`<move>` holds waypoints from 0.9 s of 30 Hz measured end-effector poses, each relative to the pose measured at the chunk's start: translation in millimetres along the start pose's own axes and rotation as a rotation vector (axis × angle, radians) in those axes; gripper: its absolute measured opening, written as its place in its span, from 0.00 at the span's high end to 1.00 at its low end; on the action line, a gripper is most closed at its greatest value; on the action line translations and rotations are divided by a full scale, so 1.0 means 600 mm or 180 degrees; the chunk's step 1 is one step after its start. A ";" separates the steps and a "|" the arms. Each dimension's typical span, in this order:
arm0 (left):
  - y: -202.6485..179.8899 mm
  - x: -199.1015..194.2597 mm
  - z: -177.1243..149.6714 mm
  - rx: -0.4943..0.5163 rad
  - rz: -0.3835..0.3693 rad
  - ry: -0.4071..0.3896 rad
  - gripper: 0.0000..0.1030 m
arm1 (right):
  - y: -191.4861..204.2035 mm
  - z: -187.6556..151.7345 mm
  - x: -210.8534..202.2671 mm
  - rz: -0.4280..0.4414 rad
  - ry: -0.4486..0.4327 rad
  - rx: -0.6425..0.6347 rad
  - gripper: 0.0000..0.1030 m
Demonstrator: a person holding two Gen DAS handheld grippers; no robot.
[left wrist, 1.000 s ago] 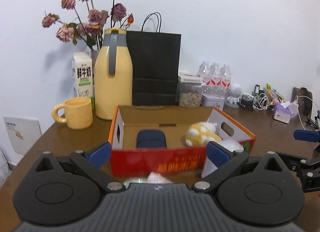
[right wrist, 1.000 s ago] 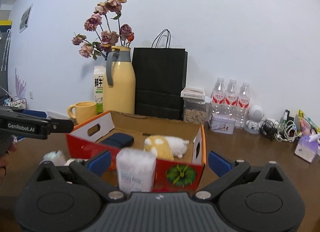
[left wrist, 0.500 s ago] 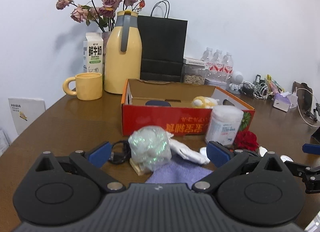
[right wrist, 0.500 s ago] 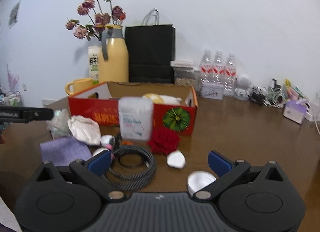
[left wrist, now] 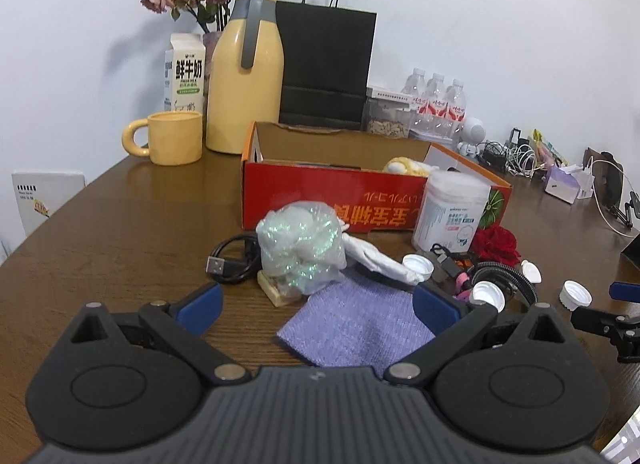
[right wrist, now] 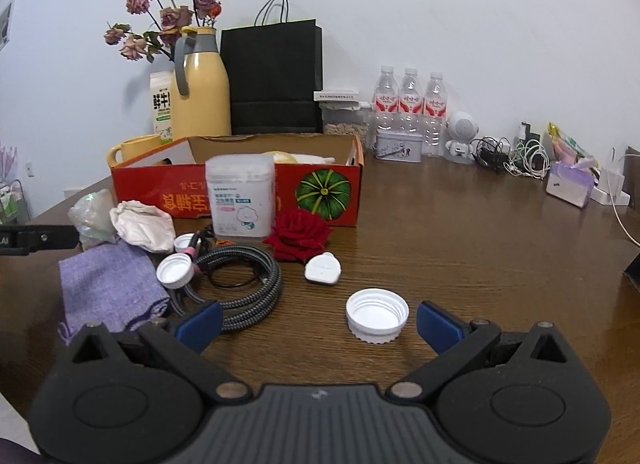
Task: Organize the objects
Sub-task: 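Withdraw both grippers from the box back over the table, then grasp the white bottle cap with the right gripper while the left grasps the plastic bag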
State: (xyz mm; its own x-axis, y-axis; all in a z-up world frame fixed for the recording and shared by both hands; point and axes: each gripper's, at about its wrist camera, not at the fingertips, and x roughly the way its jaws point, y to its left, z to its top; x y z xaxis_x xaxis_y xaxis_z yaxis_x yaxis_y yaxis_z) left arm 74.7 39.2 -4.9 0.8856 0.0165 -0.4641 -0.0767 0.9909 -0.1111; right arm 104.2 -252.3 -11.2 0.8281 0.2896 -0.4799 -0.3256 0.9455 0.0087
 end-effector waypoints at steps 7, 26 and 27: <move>0.000 0.002 -0.002 -0.0018 -0.0003 0.0026 0.00 | -0.017 0.004 0.014 -0.0005 0.0090 0.0065 0.00; 0.002 0.003 0.002 -0.0045 0.0101 0.0052 0.00 | -0.048 0.012 0.062 -0.0045 0.0304 0.0089 0.60; 0.002 0.003 0.002 -0.0046 0.0103 0.0055 0.00 | -0.048 0.012 0.061 -0.0041 0.0298 0.0094 0.62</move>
State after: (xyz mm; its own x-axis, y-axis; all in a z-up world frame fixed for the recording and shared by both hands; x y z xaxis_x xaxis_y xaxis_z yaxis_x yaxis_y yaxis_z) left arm 76.9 40.4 -4.8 0.8745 0.0462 -0.4829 -0.1120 0.9878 -0.1084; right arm 147.3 -267.9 -23.0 0.7855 0.2634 -0.5600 -0.3005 0.9534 0.0270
